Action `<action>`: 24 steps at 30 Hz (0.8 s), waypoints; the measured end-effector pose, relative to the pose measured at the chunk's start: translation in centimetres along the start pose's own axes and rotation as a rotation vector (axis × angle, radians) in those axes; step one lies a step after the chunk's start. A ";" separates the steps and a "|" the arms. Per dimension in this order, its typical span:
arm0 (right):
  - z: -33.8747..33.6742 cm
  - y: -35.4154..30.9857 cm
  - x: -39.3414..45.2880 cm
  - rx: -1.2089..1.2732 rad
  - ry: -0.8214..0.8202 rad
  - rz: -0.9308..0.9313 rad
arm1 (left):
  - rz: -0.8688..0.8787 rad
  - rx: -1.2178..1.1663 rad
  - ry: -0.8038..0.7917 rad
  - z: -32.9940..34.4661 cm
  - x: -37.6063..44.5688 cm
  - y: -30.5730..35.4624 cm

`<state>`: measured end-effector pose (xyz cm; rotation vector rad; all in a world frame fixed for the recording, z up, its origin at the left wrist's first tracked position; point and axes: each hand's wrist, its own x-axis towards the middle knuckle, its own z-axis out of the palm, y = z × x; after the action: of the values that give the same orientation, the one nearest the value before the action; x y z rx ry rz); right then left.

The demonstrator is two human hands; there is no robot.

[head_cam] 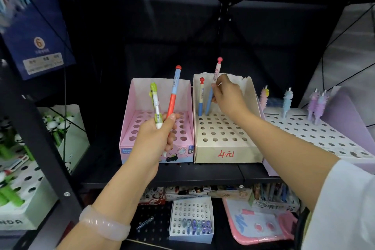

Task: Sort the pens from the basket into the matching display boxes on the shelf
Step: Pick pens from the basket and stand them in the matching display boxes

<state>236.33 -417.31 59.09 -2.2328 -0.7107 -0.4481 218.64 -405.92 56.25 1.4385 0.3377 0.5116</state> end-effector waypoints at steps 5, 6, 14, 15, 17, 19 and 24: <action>0.1 0.3 0.1 -0.011 0.020 0.000 | -0.001 -0.004 0.003 0.1 -0.1 0.0; 0.1 0.2 0.1 -0.015 0.020 -0.002 | -0.003 -0.007 0.005 0.1 -0.1 0.0; 1.5 0.9 -1.5 -0.186 -0.196 0.043 | 0.004 0.003 0.000 0.1 -0.2 0.0; 1.4 0.8 -1.4 -0.184 -0.196 0.057 | 0.002 0.004 0.000 0.1 -0.3 0.1; 1.0 0.6 -1.4 -0.149 -0.170 0.088 | -0.003 0.003 -0.003 0.1 -0.3 0.1; 0.4 -0.3 -1.8 -0.012 -0.033 0.089 | 0.001 0.011 -0.011 0.1 -0.4 0.2; -1.4 -4.5 -4.4 0.563 -0.343 -0.012 | 0.042 0.065 -0.031 0.9 -0.4 0.3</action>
<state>230.02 -417.33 60.24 -1.7782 -0.8970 0.1323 218.73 -406.88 56.59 1.5174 0.3026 0.5158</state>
